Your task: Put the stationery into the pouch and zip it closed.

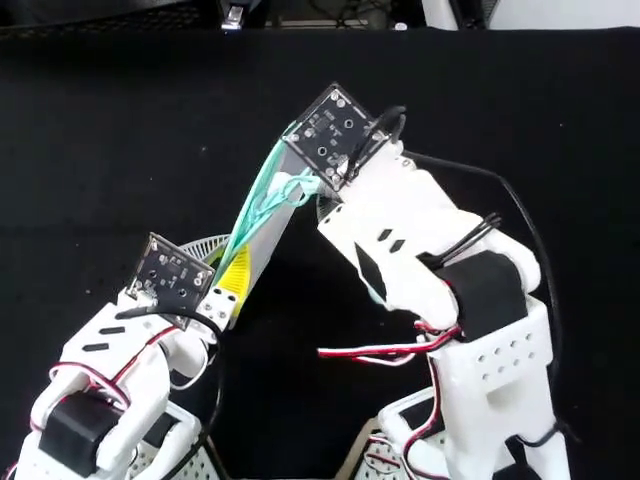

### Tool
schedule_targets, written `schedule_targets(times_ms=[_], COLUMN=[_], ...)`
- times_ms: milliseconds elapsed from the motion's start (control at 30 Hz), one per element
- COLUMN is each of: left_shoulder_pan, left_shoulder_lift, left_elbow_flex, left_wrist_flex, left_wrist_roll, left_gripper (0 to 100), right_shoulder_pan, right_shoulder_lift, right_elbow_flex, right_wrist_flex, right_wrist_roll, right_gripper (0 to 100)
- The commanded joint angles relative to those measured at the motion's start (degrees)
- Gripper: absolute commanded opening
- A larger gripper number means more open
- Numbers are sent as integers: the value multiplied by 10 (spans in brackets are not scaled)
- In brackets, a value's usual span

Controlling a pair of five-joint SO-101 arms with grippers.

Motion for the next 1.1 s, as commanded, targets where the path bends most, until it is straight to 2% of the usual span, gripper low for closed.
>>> schedule_targets(times_ms=[0, 133, 433, 767, 1067], left_shoulder_pan=[-2, 1, -2, -2, -2], left_shoulder_lift=[1, 1, 1, 0, 0], left_elbow_flex=[-20, -26, -25, -20, -21], left_wrist_flex=[11, 41, 41, 40, 39], left_wrist_roll=[-2, -2, -5, -5, -5], left_gripper=[50, 50, 38, 37, 37], right_shoulder_pan=[21, 37, 111, 134, 228], right_shoulder_lift=[-3, -1, 74, 84, 154], right_elbow_flex=[-6, -5, -11, -10, -15], right_wrist_flex=[-1, -26, -79, -110, -155], right_wrist_roll=[16, 16, 29, 35, 55], right_gripper=[12, 12, 12, 12, 12])
